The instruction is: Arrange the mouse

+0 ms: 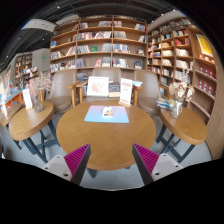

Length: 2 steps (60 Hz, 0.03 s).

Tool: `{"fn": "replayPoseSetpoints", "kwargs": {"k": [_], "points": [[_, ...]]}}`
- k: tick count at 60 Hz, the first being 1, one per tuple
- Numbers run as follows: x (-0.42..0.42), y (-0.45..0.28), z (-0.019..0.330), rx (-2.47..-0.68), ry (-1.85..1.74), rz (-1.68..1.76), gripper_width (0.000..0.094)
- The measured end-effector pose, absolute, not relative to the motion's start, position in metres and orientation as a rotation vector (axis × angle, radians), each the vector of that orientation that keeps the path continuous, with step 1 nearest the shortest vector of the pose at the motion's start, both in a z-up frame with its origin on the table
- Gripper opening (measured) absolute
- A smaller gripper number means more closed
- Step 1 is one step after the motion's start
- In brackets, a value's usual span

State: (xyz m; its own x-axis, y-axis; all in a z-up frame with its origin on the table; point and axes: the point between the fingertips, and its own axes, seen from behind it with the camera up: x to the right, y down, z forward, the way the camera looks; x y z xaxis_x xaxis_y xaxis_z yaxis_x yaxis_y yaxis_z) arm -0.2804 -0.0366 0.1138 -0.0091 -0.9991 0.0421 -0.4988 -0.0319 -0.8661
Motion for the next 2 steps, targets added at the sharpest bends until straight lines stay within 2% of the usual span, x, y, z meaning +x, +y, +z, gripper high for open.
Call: {"fn": "replayPoseSetpoints", "kwargs": {"k": [2], "points": [[-0.2826, -0.0345, 0.1131, -1.611, 1.579, -0.953, 0.0858]]}}
